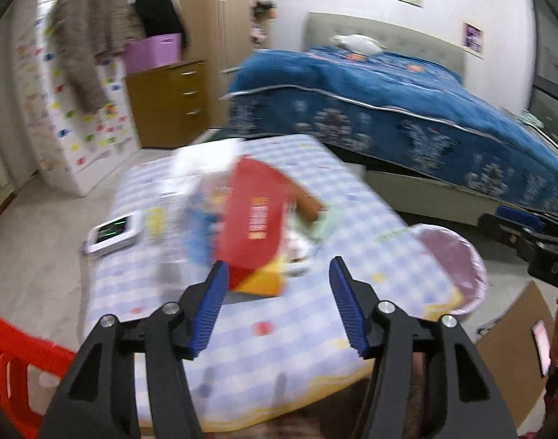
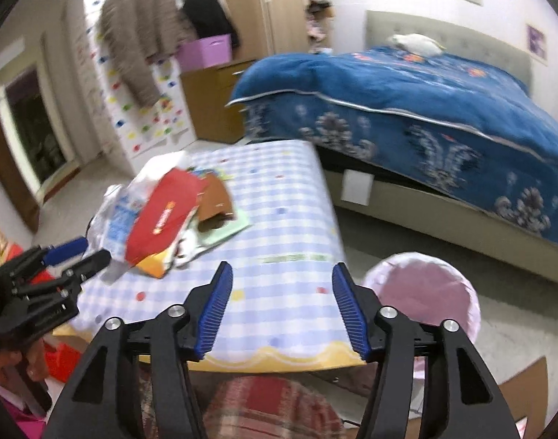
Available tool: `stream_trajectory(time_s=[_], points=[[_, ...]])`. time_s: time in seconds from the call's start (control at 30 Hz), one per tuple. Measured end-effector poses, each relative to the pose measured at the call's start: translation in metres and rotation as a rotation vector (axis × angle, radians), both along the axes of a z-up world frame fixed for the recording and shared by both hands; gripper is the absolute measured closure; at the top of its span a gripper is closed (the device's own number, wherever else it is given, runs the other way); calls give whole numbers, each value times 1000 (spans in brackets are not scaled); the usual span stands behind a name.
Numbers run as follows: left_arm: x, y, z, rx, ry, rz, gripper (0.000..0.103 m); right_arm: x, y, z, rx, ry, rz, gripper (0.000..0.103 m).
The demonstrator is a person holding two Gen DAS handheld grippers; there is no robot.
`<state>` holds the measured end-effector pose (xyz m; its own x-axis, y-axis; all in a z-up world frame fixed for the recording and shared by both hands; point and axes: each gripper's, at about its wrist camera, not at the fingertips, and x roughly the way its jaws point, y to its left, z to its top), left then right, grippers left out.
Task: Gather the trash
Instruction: 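Return both grippers to the table and grasp the white tube with the left gripper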
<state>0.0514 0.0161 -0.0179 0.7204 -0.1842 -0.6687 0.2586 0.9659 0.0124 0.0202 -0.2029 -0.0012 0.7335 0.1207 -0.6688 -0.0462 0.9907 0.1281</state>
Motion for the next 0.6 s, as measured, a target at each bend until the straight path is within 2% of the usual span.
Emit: stream_trajectory(time_s=[0.1,0.23,0.33,0.47,0.6], points=[[5,32,-4,0,0,89,39,9,22,0,-10,-7,26,44],[13,59,-16,-3,29,153,38,20,46,-3,-46,-19,50,44],[20,65,-21,-17,42,160,38,27,58,-7,-68,-19,66,45],[30,63,-30,-28,65,153,38,34,61,-16,-65,8,89,60],[47,61,-38,-35,91,153,38,39,59,-23,-55,32,114,60]])
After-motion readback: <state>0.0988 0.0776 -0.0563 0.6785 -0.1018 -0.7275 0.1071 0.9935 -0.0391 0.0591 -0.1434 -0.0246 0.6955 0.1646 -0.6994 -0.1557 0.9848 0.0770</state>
